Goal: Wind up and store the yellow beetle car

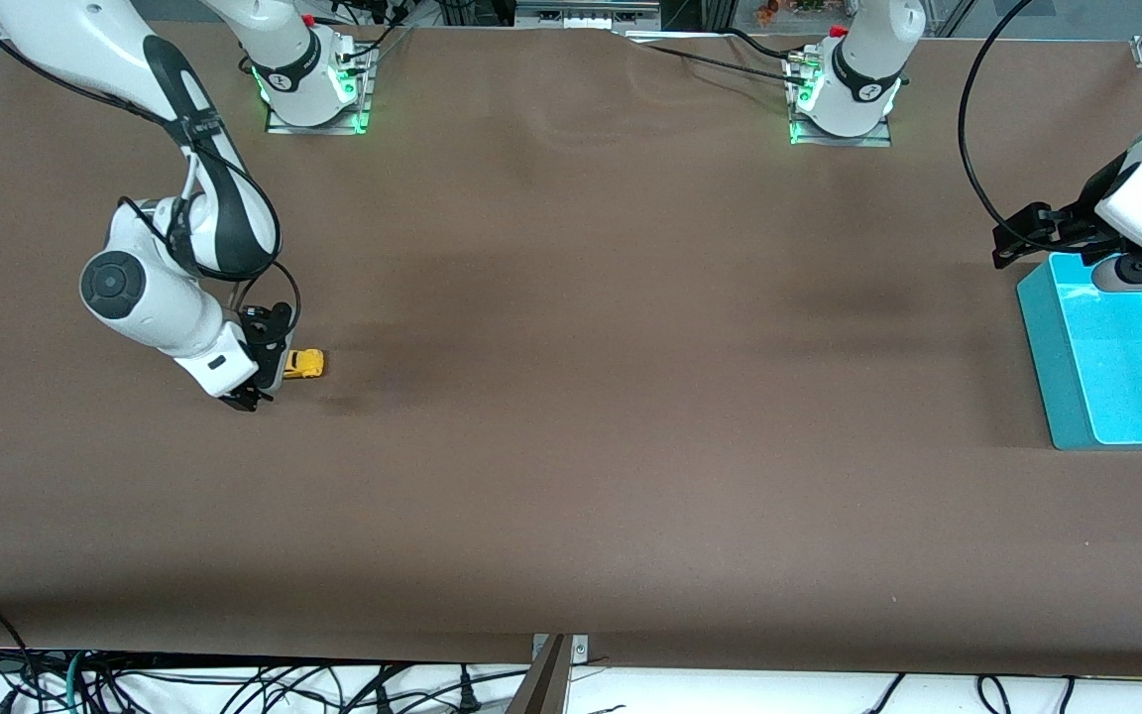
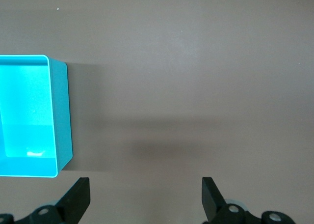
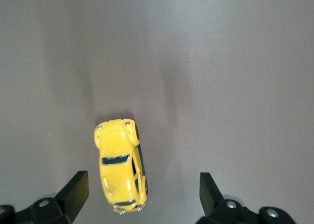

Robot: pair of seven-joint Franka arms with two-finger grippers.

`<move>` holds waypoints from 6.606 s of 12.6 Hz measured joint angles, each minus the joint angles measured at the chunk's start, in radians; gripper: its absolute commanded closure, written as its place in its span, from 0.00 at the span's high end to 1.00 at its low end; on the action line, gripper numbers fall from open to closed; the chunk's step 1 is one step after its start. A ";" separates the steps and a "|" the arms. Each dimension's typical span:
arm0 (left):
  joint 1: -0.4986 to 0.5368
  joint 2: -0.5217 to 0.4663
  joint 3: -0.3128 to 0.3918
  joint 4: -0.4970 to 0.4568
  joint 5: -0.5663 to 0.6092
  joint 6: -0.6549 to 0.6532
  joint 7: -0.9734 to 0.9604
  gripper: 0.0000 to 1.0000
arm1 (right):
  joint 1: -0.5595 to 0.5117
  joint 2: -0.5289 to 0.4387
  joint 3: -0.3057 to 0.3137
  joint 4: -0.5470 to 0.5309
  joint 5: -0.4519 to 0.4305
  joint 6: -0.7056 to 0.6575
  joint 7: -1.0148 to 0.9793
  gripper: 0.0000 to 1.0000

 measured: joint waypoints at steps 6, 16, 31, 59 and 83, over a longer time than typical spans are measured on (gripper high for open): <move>0.000 0.000 0.000 0.000 0.000 0.000 0.000 1.00 | 0.000 0.015 -0.001 -0.051 -0.001 0.026 -0.043 0.99; 0.000 0.000 0.000 0.000 0.000 0.000 0.000 1.00 | 0.000 -0.012 -0.012 -0.165 -0.001 0.169 -0.105 0.47; 0.000 0.000 0.000 0.000 0.000 0.000 0.000 1.00 | -0.010 -0.017 -0.049 -0.179 -0.001 0.203 -0.205 0.20; 0.000 0.000 0.000 0.000 0.000 0.000 0.000 1.00 | -0.297 -0.004 -0.067 -0.175 0.008 0.268 -0.574 0.55; 0.000 0.000 0.000 0.000 0.000 0.000 0.000 1.00 | -0.160 -0.374 0.084 0.099 0.009 -0.407 0.415 1.00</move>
